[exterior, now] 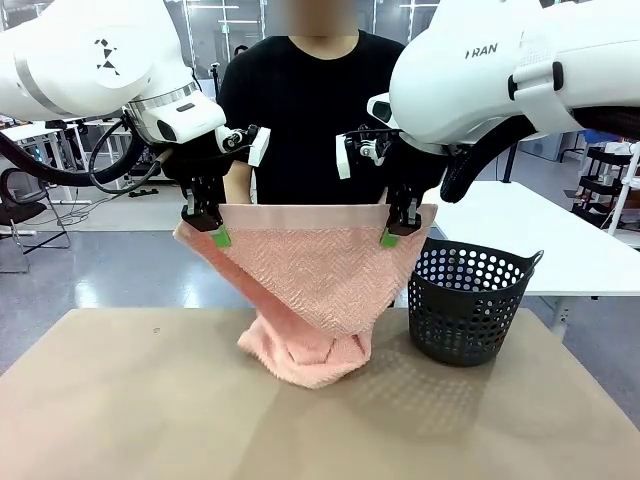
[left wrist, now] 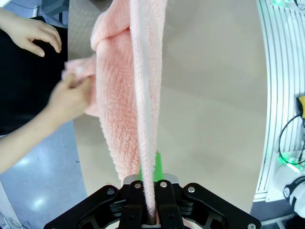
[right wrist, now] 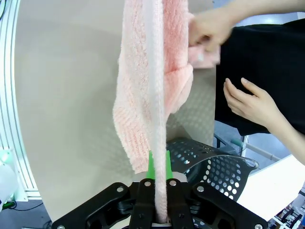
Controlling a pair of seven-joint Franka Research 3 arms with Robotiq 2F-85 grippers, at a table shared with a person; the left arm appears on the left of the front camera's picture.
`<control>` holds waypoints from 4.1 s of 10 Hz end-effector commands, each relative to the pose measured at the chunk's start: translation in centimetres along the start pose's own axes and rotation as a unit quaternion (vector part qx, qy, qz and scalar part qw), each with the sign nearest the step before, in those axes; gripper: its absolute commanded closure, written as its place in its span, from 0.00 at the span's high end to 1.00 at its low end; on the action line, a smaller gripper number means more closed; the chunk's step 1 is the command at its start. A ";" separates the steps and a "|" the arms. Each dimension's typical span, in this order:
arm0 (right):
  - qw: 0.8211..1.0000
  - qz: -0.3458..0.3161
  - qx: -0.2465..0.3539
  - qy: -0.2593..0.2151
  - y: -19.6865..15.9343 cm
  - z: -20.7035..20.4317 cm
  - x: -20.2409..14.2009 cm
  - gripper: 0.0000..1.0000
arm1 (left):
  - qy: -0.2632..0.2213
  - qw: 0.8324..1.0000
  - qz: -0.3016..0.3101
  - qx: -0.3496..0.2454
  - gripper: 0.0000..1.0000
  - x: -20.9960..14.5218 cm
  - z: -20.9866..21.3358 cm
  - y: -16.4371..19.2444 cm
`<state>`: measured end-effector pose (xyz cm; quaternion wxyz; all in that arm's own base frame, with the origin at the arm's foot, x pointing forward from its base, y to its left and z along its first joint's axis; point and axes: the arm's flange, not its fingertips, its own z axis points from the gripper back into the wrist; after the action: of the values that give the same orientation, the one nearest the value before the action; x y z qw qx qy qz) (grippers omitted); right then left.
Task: Fold the towel.
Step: Release the end of the 100 cm Hotel Towel you were holding and grab the top end of the folded side.
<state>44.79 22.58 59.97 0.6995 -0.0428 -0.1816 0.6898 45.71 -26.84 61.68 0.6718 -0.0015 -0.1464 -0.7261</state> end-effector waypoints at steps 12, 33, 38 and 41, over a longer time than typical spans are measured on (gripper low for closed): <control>1.000 0.002 0.001 0.001 0.0 0.1 -0.1 0.00 | 0.001 1.000 -0.006 -0.001 0.00 -0.1 0.0 0.0; 1.000 0.002 0.001 0.001 0.0 0.1 -0.1 0.00 | 0.001 1.000 -0.006 -0.001 0.00 -0.1 0.0 0.0; 1.000 0.002 0.001 0.001 0.0 0.1 -0.1 0.00 | 0.001 1.000 -0.006 -0.001 0.00 -0.1 0.0 0.0; 1.000 0.002 0.001 0.001 0.0 0.1 -0.1 0.00 | 0.001 1.000 -0.006 -0.001 0.00 -0.1 0.0 0.0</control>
<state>44.79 22.58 59.97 0.6995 -0.0428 -0.1816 0.6898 45.71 -26.85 61.68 0.6718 -0.0015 -0.1464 -0.7262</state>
